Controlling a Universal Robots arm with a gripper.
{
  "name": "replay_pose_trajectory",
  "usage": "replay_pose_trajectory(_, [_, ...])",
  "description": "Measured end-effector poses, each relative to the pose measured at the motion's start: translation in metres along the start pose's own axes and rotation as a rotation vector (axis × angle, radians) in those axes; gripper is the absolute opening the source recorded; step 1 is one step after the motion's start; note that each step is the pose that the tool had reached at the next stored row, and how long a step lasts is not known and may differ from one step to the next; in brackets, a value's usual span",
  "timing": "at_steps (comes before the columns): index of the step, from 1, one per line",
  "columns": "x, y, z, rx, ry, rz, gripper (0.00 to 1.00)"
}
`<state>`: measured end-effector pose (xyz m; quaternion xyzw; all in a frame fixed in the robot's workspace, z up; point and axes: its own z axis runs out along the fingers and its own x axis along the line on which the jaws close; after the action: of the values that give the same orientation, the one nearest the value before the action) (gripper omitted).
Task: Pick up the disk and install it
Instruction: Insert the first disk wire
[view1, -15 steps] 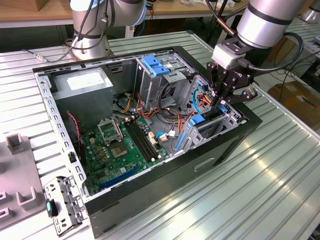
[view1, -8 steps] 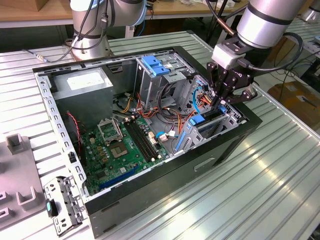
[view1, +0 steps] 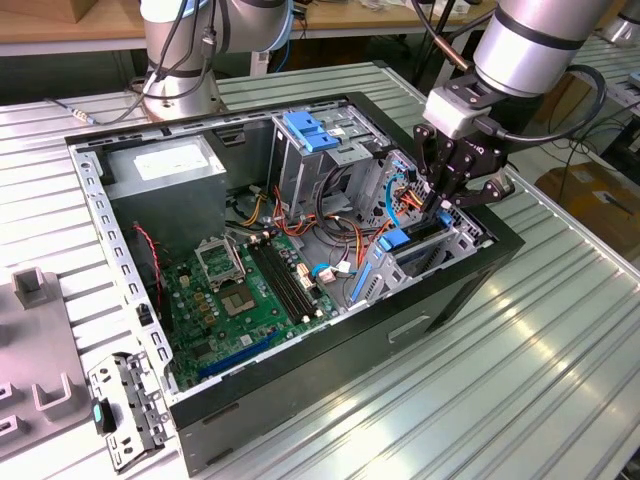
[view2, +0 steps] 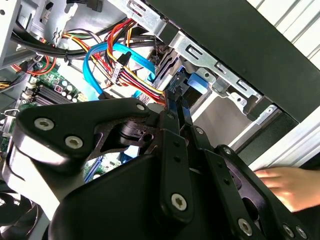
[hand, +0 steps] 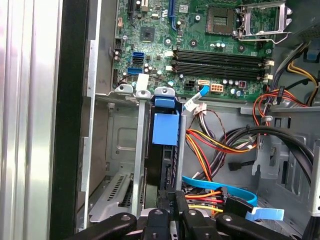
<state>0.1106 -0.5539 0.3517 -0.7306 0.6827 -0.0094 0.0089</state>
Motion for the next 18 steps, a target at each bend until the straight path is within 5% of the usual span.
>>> replay_pose_trajectory(4, [0.0,0.0007,0.0002,0.0068,0.0008,0.004,0.16])
replay_pose_trajectory(18, [0.0021,0.002,0.0038,0.0069,0.0014,0.018,0.16])
